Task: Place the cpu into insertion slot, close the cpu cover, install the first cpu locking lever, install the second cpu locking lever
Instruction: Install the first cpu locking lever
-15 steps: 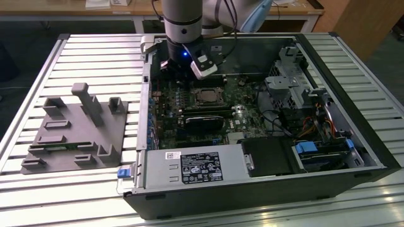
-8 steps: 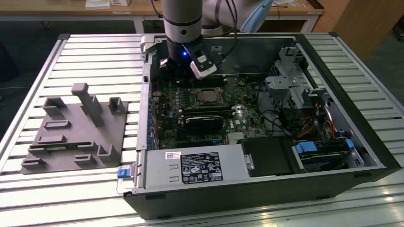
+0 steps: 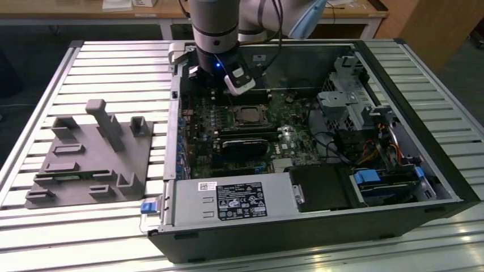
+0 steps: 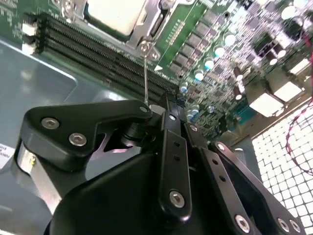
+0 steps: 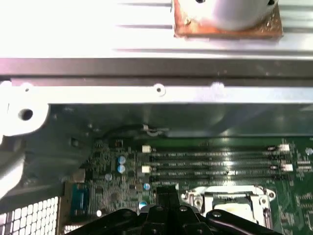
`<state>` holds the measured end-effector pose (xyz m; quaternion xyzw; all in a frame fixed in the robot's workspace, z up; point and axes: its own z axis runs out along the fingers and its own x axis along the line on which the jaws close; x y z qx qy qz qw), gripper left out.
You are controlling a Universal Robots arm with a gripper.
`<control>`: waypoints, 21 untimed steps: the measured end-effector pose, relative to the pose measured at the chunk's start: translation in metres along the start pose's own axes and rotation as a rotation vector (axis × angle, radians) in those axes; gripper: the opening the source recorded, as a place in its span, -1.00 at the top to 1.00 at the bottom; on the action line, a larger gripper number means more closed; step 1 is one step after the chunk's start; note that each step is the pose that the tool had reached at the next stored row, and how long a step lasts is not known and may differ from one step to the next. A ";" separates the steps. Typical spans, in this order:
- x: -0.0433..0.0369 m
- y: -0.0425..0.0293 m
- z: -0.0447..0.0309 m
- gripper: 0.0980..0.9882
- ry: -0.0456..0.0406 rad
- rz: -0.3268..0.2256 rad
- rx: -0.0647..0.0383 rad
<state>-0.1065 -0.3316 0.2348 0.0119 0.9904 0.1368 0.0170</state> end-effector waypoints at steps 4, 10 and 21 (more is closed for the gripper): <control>0.0002 0.0001 0.0001 0.98 0.0001 0.001 -0.012; -0.0070 0.0003 0.0004 0.98 0.0002 0.000 -0.012; -0.0347 0.0018 0.0021 0.98 0.0002 0.000 -0.006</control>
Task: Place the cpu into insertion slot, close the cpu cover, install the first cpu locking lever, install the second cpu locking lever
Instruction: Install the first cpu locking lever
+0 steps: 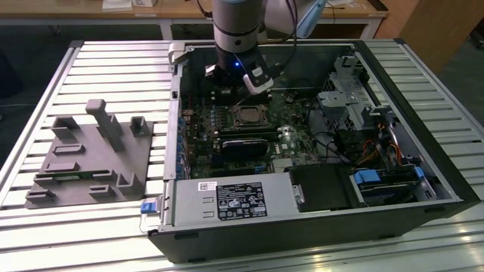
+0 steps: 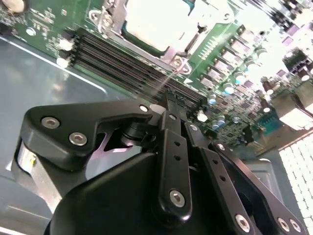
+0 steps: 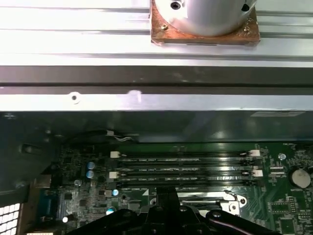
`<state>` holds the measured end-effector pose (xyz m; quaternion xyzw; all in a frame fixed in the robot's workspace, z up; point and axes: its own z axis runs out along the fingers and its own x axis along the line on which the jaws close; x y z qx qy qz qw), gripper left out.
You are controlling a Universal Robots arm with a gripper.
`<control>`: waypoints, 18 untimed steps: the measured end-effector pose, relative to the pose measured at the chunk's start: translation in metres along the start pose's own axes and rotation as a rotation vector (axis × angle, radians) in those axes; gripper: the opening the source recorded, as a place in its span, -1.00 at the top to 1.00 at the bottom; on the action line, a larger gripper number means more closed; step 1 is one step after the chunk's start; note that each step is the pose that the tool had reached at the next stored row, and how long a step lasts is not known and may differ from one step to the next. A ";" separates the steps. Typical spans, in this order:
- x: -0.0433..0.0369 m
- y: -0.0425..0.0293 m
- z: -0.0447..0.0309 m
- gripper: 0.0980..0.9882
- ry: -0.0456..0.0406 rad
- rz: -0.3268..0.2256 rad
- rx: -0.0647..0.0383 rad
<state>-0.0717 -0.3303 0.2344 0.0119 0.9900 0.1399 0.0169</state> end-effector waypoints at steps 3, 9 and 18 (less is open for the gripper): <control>-0.0037 0.0003 0.0003 0.98 -0.0001 0.000 0.006; -0.0041 0.0003 0.0004 0.98 -0.0001 0.000 0.008; -0.0039 -0.0006 0.0034 0.98 -0.0456 0.073 0.042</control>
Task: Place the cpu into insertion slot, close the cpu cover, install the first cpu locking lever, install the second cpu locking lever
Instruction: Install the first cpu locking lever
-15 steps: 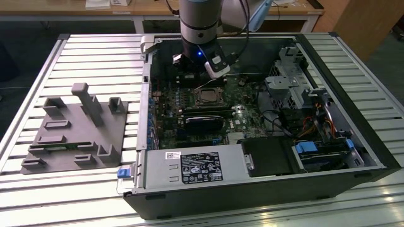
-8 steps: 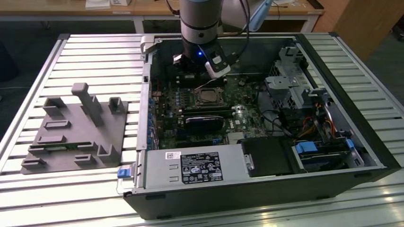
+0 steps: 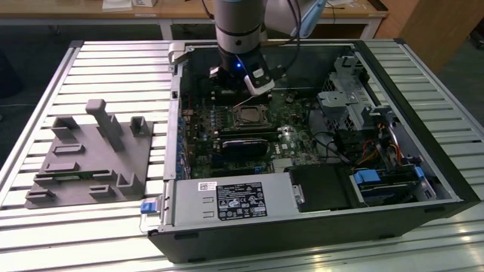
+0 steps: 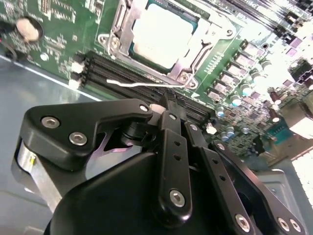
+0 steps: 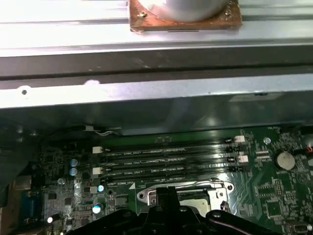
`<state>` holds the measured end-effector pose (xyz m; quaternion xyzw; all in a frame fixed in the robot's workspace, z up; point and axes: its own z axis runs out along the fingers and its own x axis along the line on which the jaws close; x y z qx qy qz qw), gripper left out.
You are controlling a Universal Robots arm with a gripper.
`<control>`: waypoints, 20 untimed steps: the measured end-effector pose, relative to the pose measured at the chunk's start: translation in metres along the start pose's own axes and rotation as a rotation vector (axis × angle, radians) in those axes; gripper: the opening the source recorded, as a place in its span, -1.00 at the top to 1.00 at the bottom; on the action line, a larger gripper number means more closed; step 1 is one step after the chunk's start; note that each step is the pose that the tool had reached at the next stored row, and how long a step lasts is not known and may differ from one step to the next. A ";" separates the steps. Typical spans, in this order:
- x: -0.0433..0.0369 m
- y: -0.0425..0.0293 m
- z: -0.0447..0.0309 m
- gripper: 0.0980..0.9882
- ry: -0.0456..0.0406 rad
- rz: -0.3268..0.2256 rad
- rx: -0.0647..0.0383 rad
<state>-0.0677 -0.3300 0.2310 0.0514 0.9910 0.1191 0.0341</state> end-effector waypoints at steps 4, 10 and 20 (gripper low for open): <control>0.0002 -0.0007 0.0025 0.98 -0.0123 0.014 -0.001; 0.0002 -0.0010 0.0042 0.98 -0.0534 0.005 -0.008; 0.0001 -0.0017 0.0070 0.98 -0.1327 -0.014 -0.018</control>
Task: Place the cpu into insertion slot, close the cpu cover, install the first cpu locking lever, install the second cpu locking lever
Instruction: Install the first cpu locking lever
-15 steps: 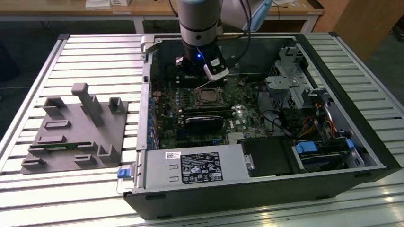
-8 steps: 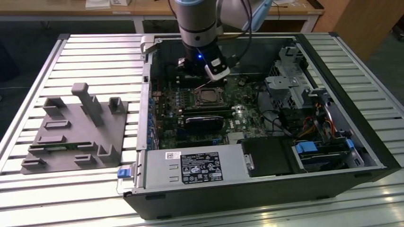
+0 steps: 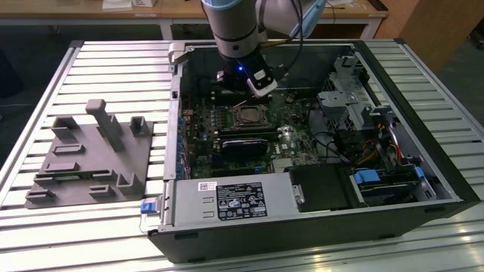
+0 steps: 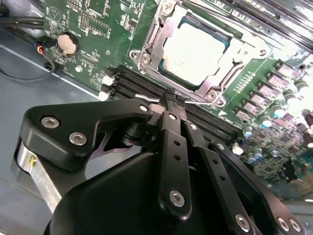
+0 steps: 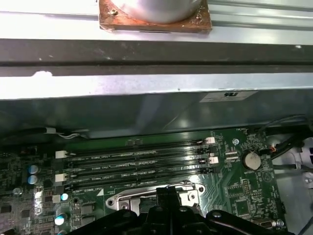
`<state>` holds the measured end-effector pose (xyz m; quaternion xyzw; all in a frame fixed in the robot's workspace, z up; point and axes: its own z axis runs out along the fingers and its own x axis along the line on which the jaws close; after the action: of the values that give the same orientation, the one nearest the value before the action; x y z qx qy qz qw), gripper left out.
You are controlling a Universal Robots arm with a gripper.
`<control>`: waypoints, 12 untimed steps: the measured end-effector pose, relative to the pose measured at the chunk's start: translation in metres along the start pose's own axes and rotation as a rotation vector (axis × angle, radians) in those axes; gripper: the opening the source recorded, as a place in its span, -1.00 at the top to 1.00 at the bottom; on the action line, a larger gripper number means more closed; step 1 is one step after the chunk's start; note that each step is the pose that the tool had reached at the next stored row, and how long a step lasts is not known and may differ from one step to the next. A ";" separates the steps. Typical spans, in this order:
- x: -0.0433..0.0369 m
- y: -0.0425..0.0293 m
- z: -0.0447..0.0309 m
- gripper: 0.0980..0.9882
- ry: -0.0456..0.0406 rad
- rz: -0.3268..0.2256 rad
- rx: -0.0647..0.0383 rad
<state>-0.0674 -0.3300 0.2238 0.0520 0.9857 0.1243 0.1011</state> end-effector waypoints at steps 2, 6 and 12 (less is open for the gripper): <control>0.0003 -0.0002 0.0015 0.98 0.0000 0.000 0.000; 0.0014 0.0021 0.0056 0.98 -0.0002 0.001 0.000; 0.0012 0.0053 0.0099 0.98 -0.0050 0.019 0.004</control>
<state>-0.0661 -0.3224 0.2156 0.0616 0.9852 0.1232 0.1023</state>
